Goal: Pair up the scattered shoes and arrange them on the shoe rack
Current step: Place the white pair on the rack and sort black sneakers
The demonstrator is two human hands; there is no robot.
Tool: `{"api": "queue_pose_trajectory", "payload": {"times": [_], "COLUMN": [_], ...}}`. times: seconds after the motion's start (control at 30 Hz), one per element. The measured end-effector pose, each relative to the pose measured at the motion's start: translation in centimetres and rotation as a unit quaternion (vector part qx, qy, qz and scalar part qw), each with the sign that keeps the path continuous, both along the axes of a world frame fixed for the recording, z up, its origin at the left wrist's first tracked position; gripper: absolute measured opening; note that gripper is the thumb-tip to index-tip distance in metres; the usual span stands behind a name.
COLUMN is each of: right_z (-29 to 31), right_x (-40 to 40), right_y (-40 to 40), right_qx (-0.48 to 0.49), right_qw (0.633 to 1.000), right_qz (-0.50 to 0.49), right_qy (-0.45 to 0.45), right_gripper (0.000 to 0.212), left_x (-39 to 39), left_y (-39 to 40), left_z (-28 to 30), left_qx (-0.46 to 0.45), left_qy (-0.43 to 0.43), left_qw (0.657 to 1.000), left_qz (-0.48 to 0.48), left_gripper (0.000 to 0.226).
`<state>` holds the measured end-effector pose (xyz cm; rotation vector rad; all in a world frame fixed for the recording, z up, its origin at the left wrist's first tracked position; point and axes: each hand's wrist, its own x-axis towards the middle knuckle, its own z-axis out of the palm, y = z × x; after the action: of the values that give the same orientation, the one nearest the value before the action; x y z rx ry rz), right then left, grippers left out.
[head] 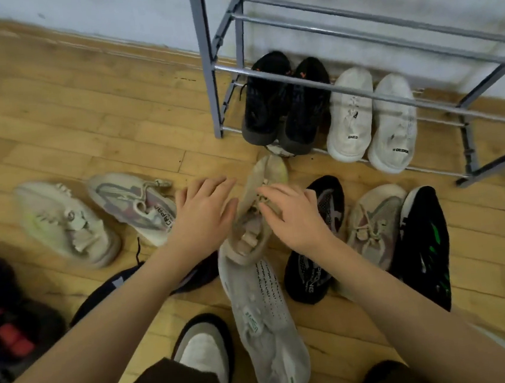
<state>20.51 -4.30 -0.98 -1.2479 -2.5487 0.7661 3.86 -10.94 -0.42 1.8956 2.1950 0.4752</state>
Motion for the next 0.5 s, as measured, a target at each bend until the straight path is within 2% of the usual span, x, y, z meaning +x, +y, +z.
{"api": "queue_pose_trajectory", "payload": {"times": [0.13,0.3,0.4,0.5], "right_z": [-0.2,-1.5,-2.8,-4.5], "right_x": [-3.8,-8.6,-11.2,-13.4], "right_y": [-2.3,-5.6,-7.1,-8.4], "right_qx": [0.012,0.044,0.059,0.055], "right_qw": [0.997,0.983,0.973,0.962], "right_qz": [0.081,0.177,0.225,0.266], "right_qy": [-0.009,-0.004,0.004,0.009], "right_gripper": [0.034,0.042,0.044,0.043], "left_x": [-3.7,-7.0,-8.3,-9.8], "left_y": [-3.9,-9.6,-12.7,-15.4], "left_z": [0.5,-1.4,-3.2,-5.2], "left_qx": [0.004,-0.014,-0.033,-0.079], "left_qy": [0.024,0.024,0.007,0.02], "left_qw": [0.999,0.991,0.98,0.972], "left_qz": [0.045,0.13,0.196,0.222], "left_gripper": [0.049,0.043,0.024,0.025]}}
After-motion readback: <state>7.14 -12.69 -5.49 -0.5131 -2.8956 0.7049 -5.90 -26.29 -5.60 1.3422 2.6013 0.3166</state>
